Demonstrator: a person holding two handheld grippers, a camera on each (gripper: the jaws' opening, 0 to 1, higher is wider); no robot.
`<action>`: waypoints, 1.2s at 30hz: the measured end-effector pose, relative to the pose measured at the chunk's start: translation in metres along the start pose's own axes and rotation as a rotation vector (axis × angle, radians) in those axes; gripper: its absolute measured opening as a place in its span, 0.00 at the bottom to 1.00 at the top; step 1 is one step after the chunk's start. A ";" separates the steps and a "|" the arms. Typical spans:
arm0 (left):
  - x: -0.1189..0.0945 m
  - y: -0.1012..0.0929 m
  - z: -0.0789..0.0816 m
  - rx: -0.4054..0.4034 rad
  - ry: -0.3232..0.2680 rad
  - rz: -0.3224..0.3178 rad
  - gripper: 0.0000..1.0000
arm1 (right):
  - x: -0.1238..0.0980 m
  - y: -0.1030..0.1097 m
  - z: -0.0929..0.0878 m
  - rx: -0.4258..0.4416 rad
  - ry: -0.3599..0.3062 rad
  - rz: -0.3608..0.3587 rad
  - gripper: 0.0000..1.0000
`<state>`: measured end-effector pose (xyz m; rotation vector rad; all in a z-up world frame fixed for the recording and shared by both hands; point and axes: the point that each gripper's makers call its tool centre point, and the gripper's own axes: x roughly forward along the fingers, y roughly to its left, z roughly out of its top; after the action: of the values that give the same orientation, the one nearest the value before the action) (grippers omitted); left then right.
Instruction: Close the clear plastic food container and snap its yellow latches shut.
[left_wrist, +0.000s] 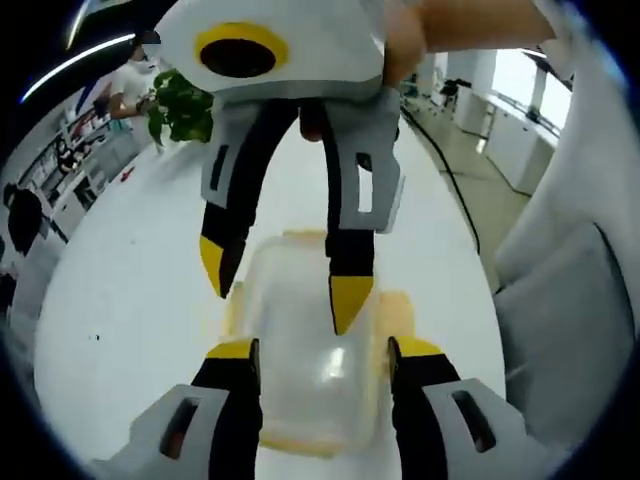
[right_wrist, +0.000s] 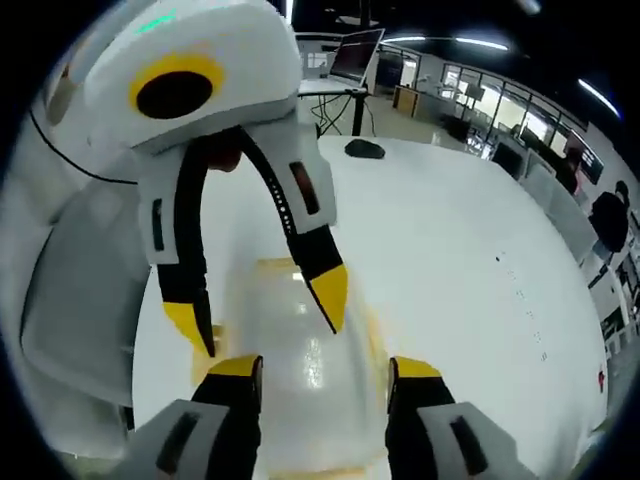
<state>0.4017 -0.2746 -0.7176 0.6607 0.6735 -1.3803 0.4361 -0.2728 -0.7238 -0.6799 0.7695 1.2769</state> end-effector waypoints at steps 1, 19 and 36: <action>0.000 -0.001 0.000 0.000 -0.001 0.000 0.50 | 0.000 0.000 -0.001 0.001 0.004 0.003 0.49; 0.013 0.000 -0.007 0.156 0.092 0.107 0.56 | 0.011 0.003 -0.004 0.057 0.113 0.189 0.57; 0.016 0.000 -0.009 0.241 0.130 0.108 0.54 | 0.020 0.006 -0.007 0.055 0.215 0.356 0.57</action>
<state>0.4021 -0.2779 -0.7351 0.9717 0.5689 -1.3372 0.4319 -0.2662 -0.7438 -0.6618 1.1355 1.5120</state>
